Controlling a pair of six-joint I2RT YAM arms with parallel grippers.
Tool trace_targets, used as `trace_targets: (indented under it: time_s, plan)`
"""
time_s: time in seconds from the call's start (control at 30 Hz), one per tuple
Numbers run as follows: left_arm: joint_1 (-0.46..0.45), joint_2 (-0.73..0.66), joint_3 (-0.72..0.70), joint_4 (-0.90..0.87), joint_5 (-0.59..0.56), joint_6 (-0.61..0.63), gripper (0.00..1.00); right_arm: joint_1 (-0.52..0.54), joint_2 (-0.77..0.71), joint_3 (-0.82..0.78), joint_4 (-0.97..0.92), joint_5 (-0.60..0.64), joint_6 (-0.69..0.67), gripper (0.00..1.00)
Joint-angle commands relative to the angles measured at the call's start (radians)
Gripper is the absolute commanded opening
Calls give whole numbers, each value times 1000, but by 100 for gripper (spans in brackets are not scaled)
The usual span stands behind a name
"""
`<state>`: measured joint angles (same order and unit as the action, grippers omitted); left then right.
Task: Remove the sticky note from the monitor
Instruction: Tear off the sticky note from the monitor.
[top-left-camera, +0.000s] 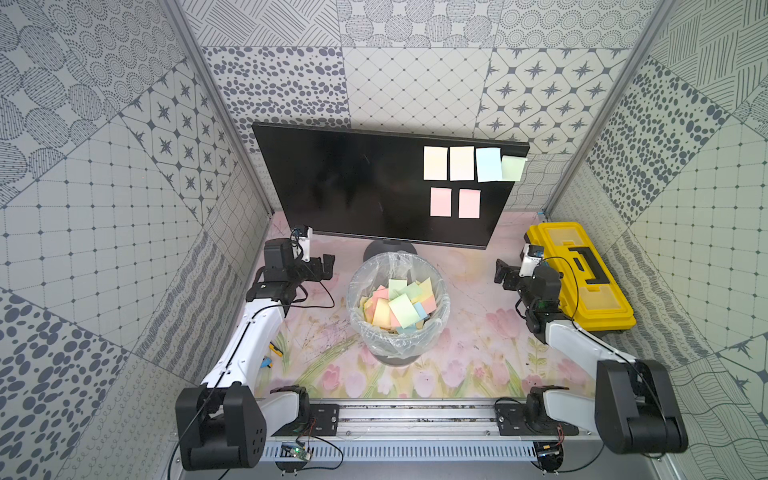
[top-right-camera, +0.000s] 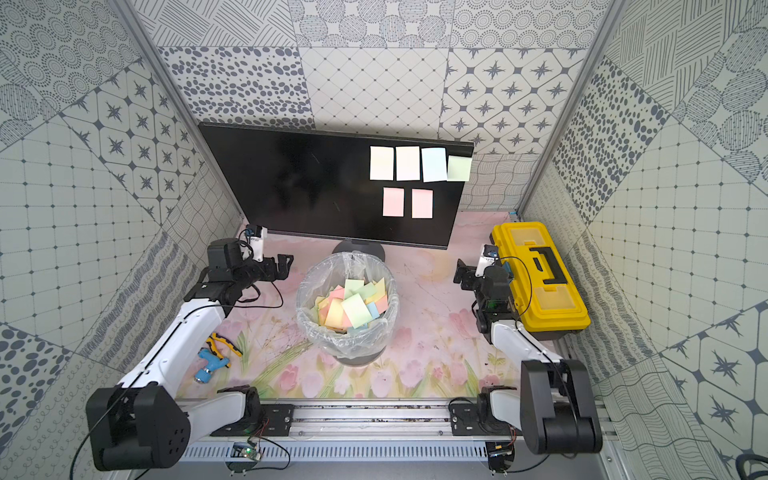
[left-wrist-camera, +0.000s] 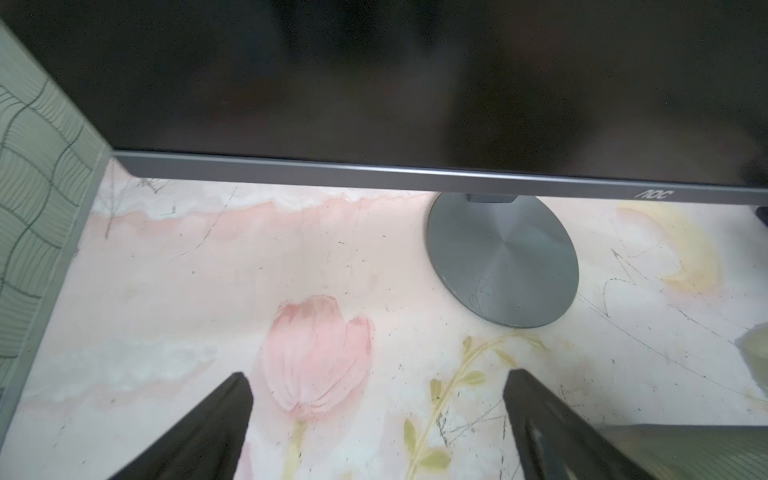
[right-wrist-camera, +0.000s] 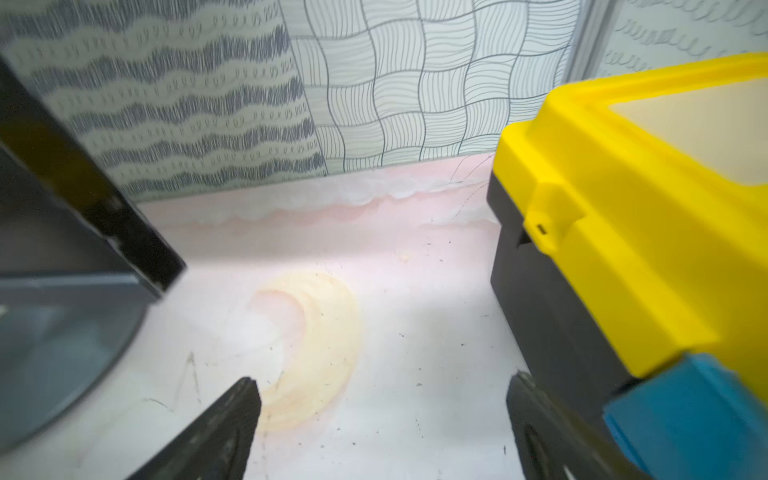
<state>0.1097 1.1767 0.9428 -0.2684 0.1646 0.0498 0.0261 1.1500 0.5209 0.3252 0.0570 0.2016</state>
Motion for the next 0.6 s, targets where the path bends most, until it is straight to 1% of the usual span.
trace_targets:
  time_s: [0.0, 0.03, 0.1, 0.13, 0.17, 0.2, 0.23, 0.27, 0.3, 0.37, 0.43, 0.5, 0.57]
  plan:
    - [50, -64, 132, -515, 118, 79, 99, 0, -118, 116, -417, 48, 272, 97]
    - [53, -80, 152, -558, 136, 90, 98, -1, -153, 126, -469, 39, 350, 97]
    - [53, -110, 172, -631, 203, 117, 98, -7, -252, 86, -528, 33, 575, 97]
    - [53, -127, 170, -651, 242, 120, 98, -20, -298, 43, -522, -20, 672, 97]
    - [53, -140, 159, -660, 282, 120, 98, -37, -363, -10, -475, -115, 710, 97]
    - [53, -148, 140, -663, 321, 119, 98, -46, -416, -45, -395, -194, 727, 93]
    - [53, -155, 116, -659, 357, 116, 97, -46, -455, -55, -369, -256, 750, 85]
    - [53, -158, 85, -649, 383, 105, 98, -38, -501, -33, -406, -310, 784, 79]
    - [54, -160, 70, -642, 388, 96, 98, -26, -519, 1, -452, -339, 783, 75]
    - [54, -173, 46, -629, 382, 87, 98, 16, -514, 106, -583, -383, 740, 74]
    - [54, -206, 29, -605, 386, 81, 98, 66, -479, 199, -654, -446, 672, 74]
    - [54, -249, 12, -582, 407, 81, 98, 122, -422, 281, -674, -505, 622, 74]
    - [52, -279, -12, -555, 423, 76, 98, 177, -352, 359, -676, -529, 591, 74]
